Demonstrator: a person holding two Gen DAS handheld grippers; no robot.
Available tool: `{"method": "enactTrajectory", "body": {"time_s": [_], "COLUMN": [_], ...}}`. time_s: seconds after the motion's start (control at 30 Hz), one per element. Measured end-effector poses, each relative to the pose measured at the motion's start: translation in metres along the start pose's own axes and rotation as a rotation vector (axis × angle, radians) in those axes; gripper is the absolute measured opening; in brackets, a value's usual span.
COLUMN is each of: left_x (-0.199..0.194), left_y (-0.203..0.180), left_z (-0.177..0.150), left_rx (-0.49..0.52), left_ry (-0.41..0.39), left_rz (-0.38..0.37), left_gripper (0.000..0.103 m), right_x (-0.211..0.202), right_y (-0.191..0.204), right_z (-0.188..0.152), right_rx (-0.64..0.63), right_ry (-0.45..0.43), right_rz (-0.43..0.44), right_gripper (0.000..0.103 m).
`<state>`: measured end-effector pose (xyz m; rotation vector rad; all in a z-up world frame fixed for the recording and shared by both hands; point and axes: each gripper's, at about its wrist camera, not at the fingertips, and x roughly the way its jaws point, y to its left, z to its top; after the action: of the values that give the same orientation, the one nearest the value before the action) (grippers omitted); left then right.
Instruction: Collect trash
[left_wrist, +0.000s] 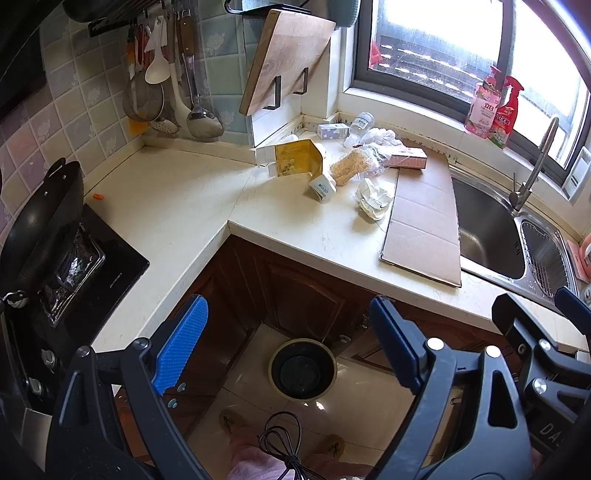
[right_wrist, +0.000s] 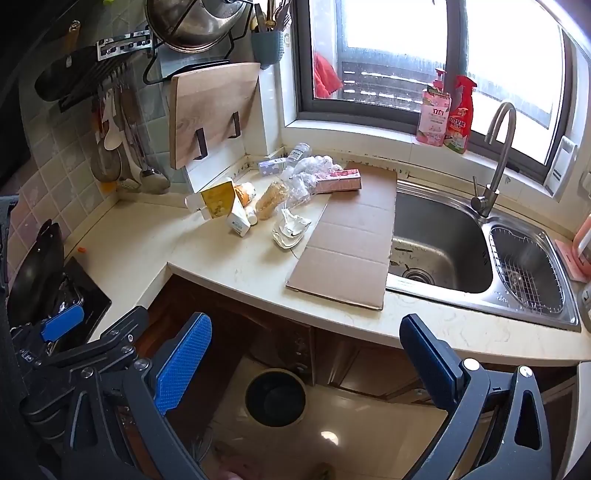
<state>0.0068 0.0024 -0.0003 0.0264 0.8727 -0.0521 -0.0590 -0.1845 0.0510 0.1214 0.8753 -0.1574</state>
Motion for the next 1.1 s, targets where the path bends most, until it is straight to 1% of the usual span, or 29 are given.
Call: {"method": "enactTrajectory", "body": {"time_s": [0.47,1.1], "left_x": [0.0024,0.0023], "left_y": [0.0016,0.0026], "left_z": [-0.0069,-0.0047], "left_rx": [-0.009,-0.003], "left_ry": [0.018,0.012], "left_rz": [-0.001,0.007], "left_gripper": [0.088,0.088], "right_x": [-0.0012,0.0002], "right_y": [0.0003,-0.0002], "right_z": [-0.0063,-0.0106], "right_rx": [0.004,0.0], "right_ry": [0.007,0.007], "right_rz": [0.004,0.003], "right_gripper": [0.103,0.103]}}
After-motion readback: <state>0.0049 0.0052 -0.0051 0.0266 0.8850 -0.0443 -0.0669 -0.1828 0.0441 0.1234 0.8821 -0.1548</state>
